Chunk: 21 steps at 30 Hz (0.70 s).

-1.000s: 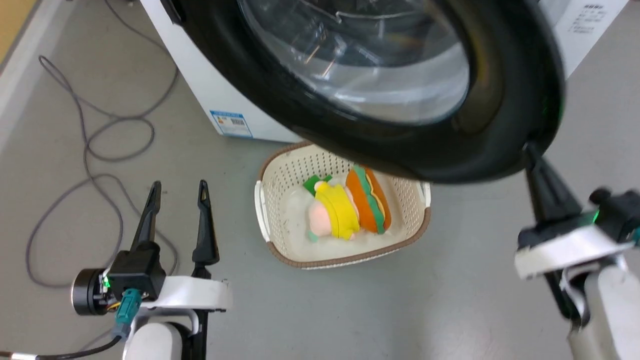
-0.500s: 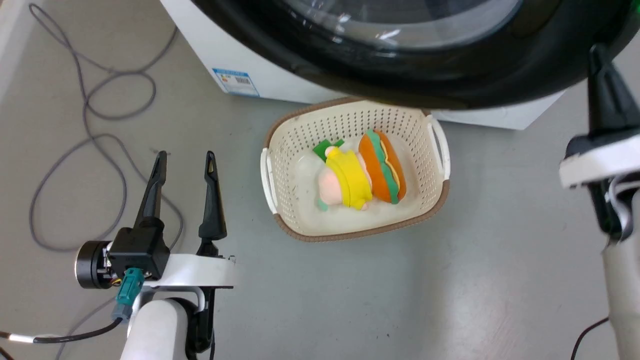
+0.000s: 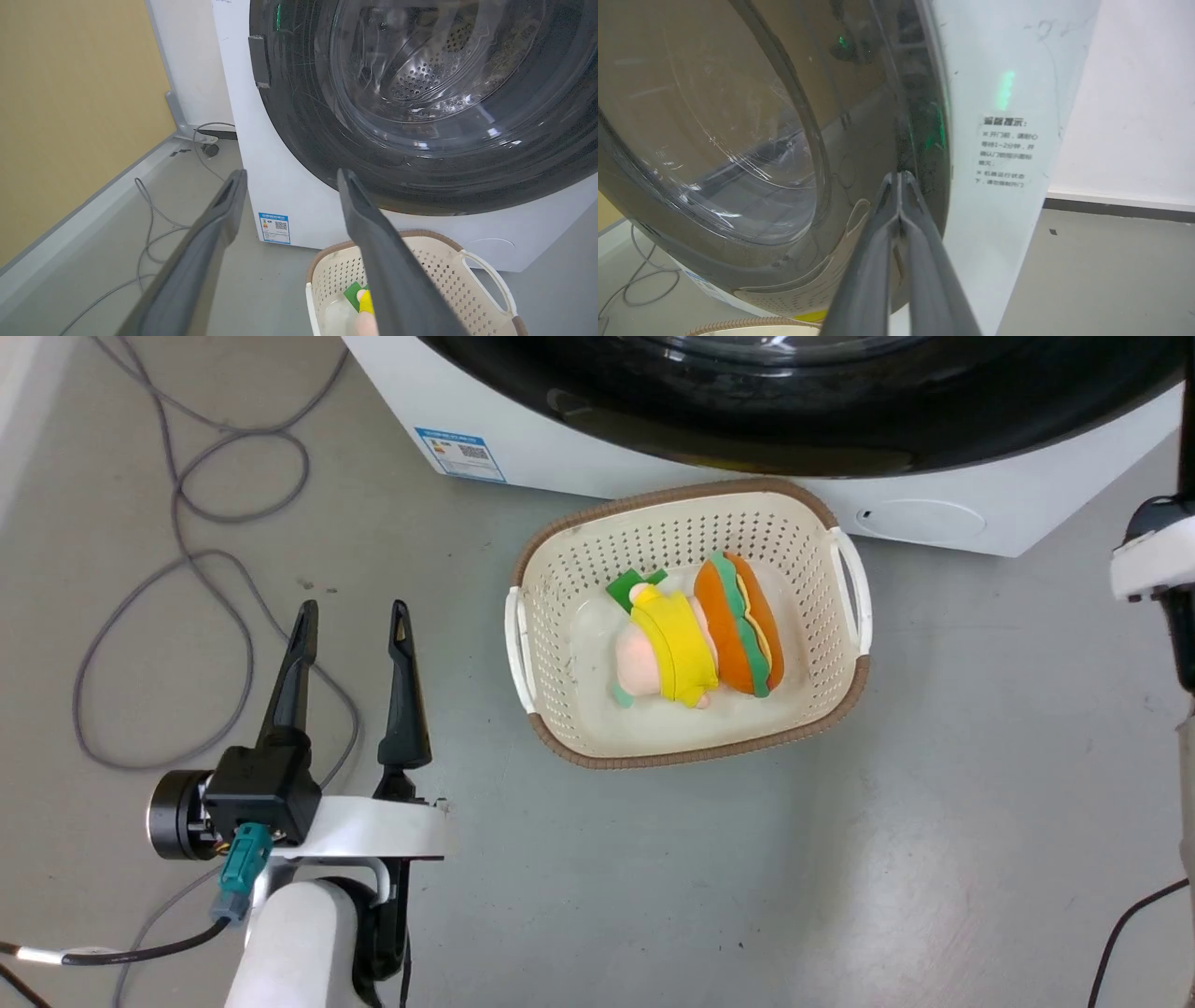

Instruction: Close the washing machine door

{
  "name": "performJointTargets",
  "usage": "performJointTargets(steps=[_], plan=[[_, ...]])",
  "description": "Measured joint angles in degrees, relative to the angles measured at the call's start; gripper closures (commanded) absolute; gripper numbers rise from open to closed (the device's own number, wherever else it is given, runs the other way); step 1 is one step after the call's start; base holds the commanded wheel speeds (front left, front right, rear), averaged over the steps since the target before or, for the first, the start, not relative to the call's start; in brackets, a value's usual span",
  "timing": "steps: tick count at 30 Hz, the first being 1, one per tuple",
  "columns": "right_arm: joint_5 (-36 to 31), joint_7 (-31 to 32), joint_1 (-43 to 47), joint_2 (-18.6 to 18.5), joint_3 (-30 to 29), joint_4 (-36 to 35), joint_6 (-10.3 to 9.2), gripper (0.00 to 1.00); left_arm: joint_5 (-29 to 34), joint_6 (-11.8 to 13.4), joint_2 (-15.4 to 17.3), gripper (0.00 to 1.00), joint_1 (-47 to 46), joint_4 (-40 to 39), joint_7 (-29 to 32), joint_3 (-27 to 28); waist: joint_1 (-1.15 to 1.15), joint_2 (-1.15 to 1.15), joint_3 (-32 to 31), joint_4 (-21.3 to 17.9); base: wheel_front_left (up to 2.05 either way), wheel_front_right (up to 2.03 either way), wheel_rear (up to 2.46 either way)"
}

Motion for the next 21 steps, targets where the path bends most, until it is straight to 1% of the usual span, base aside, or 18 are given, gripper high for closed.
performJointTargets(steps=[3, 7, 11, 21], plan=[[-0.47, 0.0, -0.56, 0.21, -1.15, 0.82, 0.0, 1.0, 0.01, 0.0, 0.0, 0.0, -0.47, 0.0, 0.0, 0.02, 0.0, 0.0, 0.17, 0.22, 0.0, 0.0, 0.0], [-1.33, 0.0, -0.59, 0.9, -1.31, 0.85, 0.0, 1.0, 0.01, 0.0, 0.0, 0.0, -0.84, 0.15, 0.0, 0.21, 0.0, 0.0, -0.26, 0.14, 0.0, 0.0, 0.0], [-1.86, 0.0, 0.79, 1.38, -1.78, -1.04, -0.02, 1.0, 0.18, 0.02, -0.01, 0.0, -0.75, 0.58, 0.0, 0.74, 0.0, 0.0, -1.69, -0.49, 0.0, 0.0, 0.0], [-3.16, -0.01, 13.53, 3.31, -3.34, -18.46, -0.03, 1.0, 2.65, -0.09, -0.01, 0.0, 3.08, 1.98, 0.0, 3.09, 0.0, 0.0, -8.86, -5.15, 0.0, 0.0, 0.0]])
